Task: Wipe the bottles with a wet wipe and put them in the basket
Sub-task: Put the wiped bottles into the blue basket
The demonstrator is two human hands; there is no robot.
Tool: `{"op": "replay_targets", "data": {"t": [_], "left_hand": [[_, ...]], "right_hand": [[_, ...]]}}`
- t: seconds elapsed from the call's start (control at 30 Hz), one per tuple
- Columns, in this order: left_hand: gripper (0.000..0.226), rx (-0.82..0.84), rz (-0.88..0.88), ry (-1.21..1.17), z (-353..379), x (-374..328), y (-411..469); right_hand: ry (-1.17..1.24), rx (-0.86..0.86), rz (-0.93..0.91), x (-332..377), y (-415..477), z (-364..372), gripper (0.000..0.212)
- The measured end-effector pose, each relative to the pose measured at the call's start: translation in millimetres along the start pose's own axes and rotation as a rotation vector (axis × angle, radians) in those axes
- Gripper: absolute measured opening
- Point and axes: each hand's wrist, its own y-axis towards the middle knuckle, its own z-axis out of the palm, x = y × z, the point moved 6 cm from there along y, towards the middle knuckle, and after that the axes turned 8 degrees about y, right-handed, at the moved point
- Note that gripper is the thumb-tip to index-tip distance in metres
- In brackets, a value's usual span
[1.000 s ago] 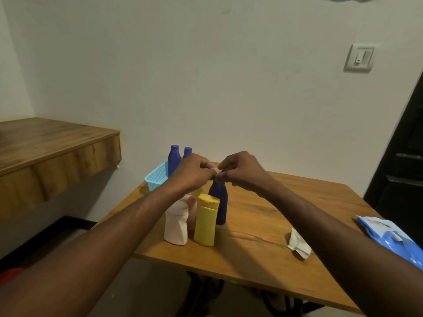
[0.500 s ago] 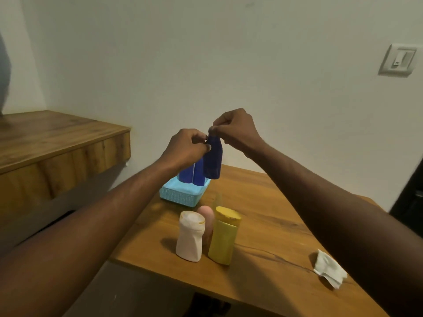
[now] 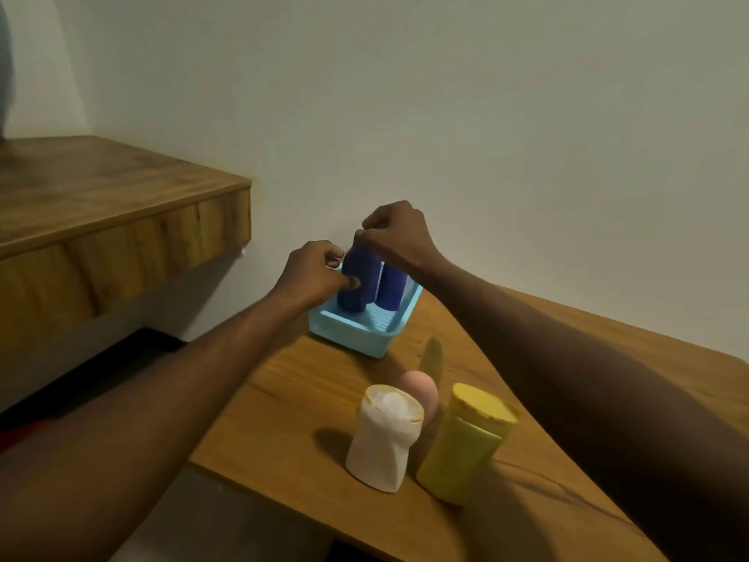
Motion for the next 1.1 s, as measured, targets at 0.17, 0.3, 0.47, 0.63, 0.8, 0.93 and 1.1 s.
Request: {"op": "replay_targets", "data": {"t": [0.17, 0.3, 0.47, 0.63, 0.8, 0.93, 1.1], "left_hand": [[0.057, 0.008, -0.002, 0.018, 9.9, 20.6, 13.4], [0.058, 0.018, 0.029, 0.053, 13.4, 20.3, 19.3], [0.066, 0.020, 0.025, 0.061, 16.7, 21.0, 21.5], [0.064, 0.016, 0.005, 0.068, 14.8, 17.4, 19.3], [0.052, -0.017, 0.047, 0.046, 3.5, -1.4, 6.8], [0.035, -0.010, 0.105, -0.003, -0.7, -25.6, -13.2], [0.017, 0.116, 0.184, 0.025, 3.2, -67.1, -50.6]], "right_hand": [[0.009, -0.008, -0.014, -12.4, 6.6, 17.0, 0.018], [0.020, -0.004, -0.014, -14.6, 11.4, 19.6, 0.016], [0.015, 0.008, -0.012, -17.2, 13.7, 19.6, 0.016], [-0.016, 0.010, -0.009, -20.1, 12.6, 14.9, 0.019], [0.004, -0.006, -0.002, -14.5, 7.5, -5.7, 0.016], [0.029, 0.100, 0.000, 1.7, -20.7, -31.9, 0.009], [-0.027, 0.366, 0.177, 7.6, -72.6, -57.0, 0.018]]}}
